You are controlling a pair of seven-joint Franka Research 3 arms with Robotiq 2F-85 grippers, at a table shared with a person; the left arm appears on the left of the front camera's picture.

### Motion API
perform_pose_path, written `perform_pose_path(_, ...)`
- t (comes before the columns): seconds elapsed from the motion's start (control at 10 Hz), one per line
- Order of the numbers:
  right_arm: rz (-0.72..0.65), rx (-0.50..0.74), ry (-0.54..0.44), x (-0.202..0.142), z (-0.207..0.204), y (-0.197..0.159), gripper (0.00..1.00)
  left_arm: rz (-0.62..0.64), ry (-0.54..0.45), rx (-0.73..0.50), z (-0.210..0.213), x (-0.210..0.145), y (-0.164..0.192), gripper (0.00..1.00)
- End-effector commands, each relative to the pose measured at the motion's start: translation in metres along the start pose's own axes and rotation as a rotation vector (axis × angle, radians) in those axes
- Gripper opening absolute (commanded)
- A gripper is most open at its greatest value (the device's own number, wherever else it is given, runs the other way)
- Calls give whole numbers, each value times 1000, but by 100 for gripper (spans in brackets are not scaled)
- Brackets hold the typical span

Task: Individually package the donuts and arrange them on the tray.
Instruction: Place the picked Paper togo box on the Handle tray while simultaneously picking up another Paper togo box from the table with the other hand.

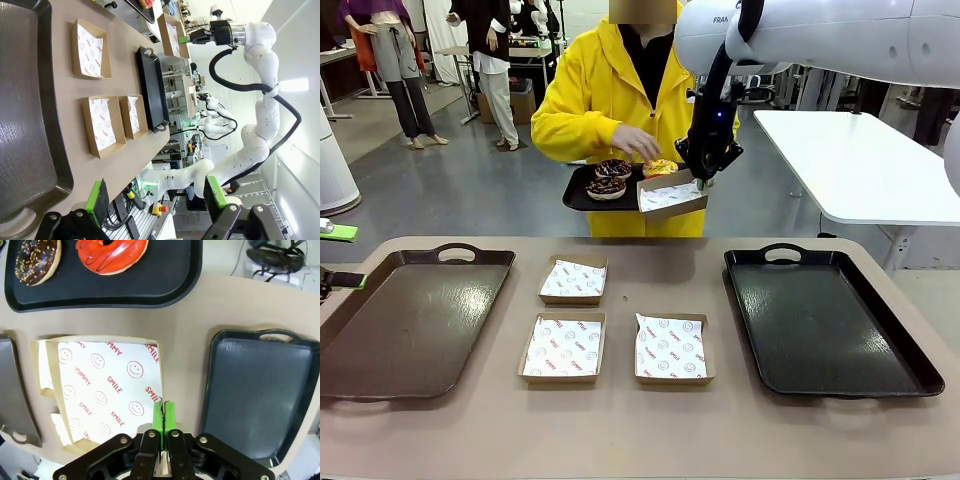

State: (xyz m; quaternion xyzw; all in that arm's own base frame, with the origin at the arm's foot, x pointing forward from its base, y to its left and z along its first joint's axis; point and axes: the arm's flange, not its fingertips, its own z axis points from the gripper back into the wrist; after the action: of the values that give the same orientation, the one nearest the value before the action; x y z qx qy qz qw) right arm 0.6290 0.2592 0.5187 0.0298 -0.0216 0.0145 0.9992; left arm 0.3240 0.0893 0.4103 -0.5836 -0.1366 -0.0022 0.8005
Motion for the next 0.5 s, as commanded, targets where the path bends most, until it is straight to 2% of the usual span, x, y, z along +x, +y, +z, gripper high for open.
perform_pose_path(0.0, -4, -6, 6, -6, -3, -5, 0, -7, -8, -15, 1, 1, -1, 100)
perform_pose_path(0.4, -4, -6, 6, -6, -3, -5, 0, -7, -8, -15, 1, 1, -1, 100)
